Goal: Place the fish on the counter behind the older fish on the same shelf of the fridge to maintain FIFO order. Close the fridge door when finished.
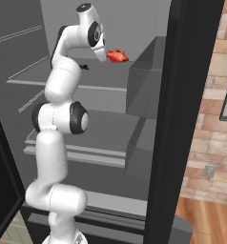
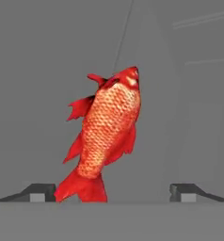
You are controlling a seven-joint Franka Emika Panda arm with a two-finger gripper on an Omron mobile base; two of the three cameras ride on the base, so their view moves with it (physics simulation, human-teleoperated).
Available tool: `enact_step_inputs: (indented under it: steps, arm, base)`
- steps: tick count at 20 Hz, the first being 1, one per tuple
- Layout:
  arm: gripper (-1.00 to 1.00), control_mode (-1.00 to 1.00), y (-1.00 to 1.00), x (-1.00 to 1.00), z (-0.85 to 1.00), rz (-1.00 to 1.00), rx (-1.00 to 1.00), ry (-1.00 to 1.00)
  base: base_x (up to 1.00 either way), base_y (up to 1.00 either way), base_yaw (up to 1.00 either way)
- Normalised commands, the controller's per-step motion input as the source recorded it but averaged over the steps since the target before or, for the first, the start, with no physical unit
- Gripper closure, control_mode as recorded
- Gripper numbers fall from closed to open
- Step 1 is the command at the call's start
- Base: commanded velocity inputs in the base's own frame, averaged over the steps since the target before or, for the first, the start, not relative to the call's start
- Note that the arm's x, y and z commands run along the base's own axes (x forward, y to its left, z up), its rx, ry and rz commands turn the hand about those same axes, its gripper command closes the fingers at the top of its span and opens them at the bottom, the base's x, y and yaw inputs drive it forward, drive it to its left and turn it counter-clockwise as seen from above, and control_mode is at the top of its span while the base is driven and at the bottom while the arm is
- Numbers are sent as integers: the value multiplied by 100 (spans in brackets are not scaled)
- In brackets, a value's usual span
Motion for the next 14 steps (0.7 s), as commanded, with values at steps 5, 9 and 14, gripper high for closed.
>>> enact_step_inputs:
  steps: [5,9,14]
  arm:
    - [-100,-100,18,-76,-40,3,0,-33]
    - [-100,-100,24,-99,-37,0,0,-26]
    - [-100,-100,14,-90,-10,0,0,-23]
  base:
    - [0,0,0]
    - [0,0,0]
    - [0,0,0]
